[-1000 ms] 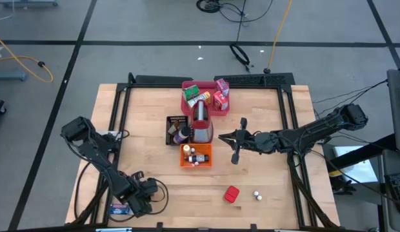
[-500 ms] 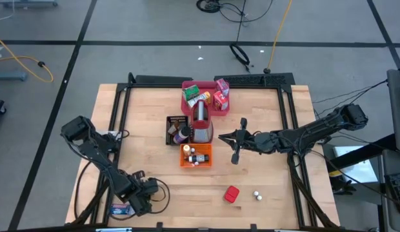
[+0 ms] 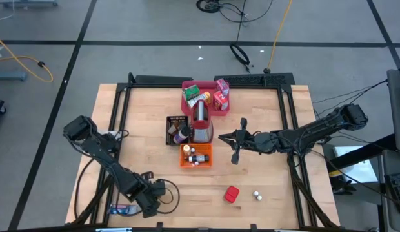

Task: Pick & Place Kitchen Items
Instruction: Put the small yellow food coloring bottle into the orange bin

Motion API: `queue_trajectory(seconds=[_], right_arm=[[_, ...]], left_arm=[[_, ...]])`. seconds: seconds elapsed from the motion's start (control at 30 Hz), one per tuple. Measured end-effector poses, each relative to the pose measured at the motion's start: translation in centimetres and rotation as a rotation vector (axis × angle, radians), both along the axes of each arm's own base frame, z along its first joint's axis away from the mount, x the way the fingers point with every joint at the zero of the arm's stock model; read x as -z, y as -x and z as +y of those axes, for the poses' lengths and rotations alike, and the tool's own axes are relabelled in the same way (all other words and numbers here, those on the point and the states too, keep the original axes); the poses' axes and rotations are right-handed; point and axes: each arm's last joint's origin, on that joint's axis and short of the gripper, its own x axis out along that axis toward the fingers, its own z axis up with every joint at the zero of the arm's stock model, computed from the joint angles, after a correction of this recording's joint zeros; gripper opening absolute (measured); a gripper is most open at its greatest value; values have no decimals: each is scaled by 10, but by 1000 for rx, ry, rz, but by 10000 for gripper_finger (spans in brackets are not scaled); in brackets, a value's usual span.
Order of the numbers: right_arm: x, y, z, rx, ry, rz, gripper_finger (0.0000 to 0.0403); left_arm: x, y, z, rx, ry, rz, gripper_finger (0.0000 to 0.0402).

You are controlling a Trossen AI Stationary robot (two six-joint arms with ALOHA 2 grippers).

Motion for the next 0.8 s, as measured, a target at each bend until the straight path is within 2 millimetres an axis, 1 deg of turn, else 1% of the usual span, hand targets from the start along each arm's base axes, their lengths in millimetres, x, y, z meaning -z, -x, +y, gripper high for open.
queue_trajectory(seconds=[0.17, 0.33, 0.43, 0.63, 0.8], right_arm=[[0, 0, 0, 0, 0, 0, 18], [0, 0, 0, 0, -2, 0, 18], [0, 0, 0, 0, -3, 0, 18], [0, 0, 0, 0, -3, 0, 18], [0, 0, 0, 1, -3, 0, 18]], left_arm=[[-18, -18, 10, 58, -72, -55, 63], [-33, -39, 23, 126, -134, -132, 49], [-39, -51, 34, 153, -176, -166, 45], [-48, -73, 60, 183, -234, -208, 68], [-54, -89, 83, 209, -267, -250, 56]])
